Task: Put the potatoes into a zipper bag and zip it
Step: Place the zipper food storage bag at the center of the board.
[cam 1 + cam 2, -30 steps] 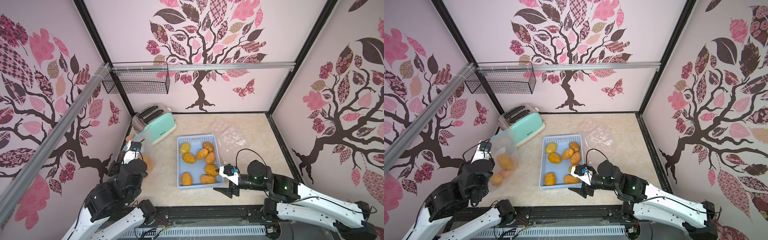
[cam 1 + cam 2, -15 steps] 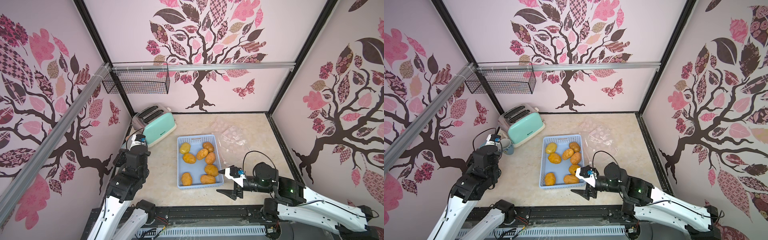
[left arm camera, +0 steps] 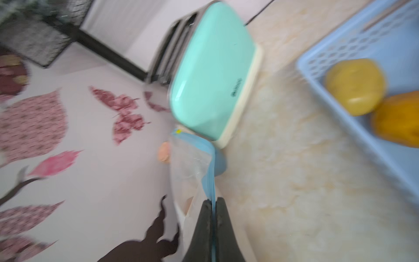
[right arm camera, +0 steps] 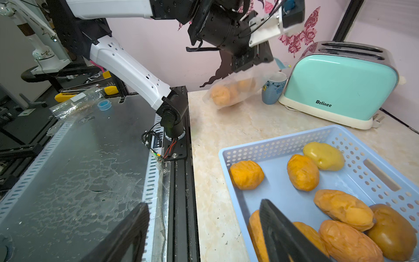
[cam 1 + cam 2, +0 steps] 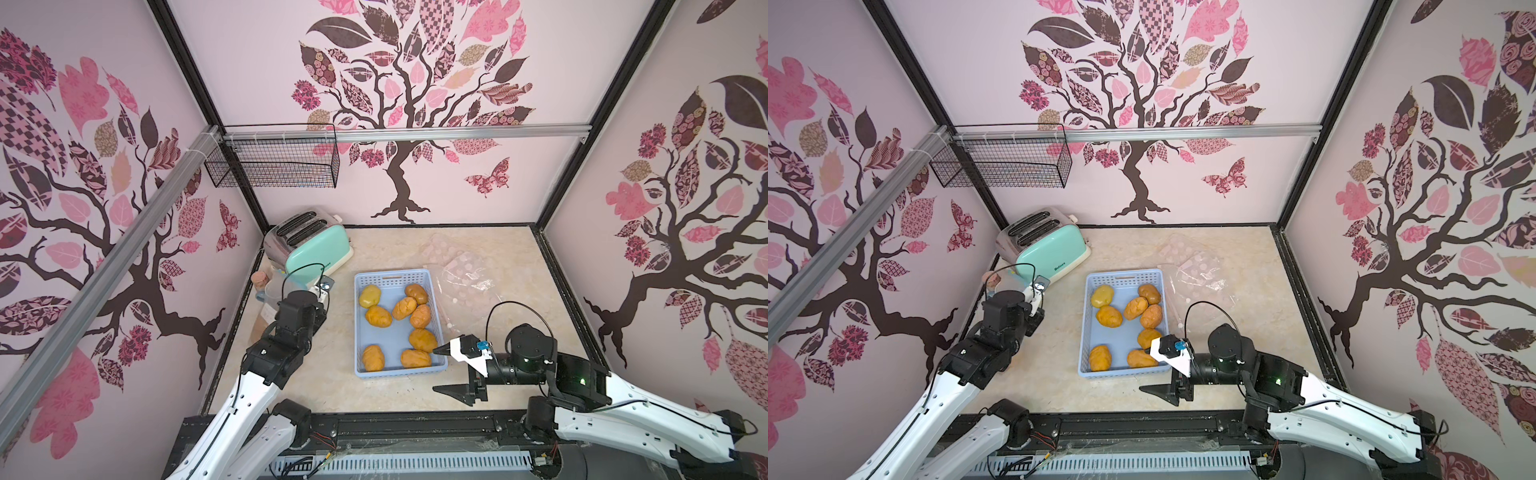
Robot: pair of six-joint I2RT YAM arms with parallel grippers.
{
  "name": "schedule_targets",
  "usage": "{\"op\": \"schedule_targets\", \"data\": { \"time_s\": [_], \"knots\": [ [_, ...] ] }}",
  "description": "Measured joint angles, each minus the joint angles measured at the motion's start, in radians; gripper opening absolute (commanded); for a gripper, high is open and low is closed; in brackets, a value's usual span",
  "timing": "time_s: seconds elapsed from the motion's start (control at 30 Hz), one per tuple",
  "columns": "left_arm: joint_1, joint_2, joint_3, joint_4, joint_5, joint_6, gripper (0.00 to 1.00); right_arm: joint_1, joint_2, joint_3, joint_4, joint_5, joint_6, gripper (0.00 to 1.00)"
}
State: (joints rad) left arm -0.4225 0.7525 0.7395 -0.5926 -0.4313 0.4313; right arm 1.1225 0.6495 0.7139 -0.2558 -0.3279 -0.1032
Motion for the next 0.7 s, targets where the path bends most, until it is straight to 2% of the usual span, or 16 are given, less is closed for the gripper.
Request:
{"op": "schedule_targets", "data": {
  "time_s": [0.1,0.17,0.27,0.37,0.5,0.53,0.57,0.7],
  "knots": [
    [-0.032,-0.003,-0.02,-0.023,0.143,-0.041,0.0,0.0,0.008,0.0,0.004,-0.003,0.002,0.79],
    [-0.045,-0.013,-0.038,-0.023,0.187,-0.051,0.0,0.0,0.014,0.0,0.01,-0.006,0.003,0.79],
    [-0.048,-0.018,-0.085,-0.024,0.223,-0.064,0.08,0.0,0.024,0.0,0.014,-0.009,0.007,0.79],
    [-0.05,0.021,-0.103,-0.052,0.277,-0.076,0.25,0.0,0.035,0.0,0.013,-0.01,0.007,0.79],
    [-0.053,0.095,-0.1,-0.074,0.275,-0.109,0.52,0.0,0.043,0.0,0.013,-0.003,0.015,0.79],
    [-0.053,0.106,-0.095,-0.086,0.264,-0.126,0.65,0.0,0.046,0.0,0.013,0.006,0.022,0.79],
    [-0.054,0.111,-0.083,-0.103,0.251,-0.145,0.96,0.0,0.051,0.0,0.011,0.024,0.032,0.79],
    [-0.054,0.051,0.002,-0.115,0.145,-0.317,0.98,0.0,0.09,0.01,-0.015,0.118,0.07,0.82]
  ]
}}
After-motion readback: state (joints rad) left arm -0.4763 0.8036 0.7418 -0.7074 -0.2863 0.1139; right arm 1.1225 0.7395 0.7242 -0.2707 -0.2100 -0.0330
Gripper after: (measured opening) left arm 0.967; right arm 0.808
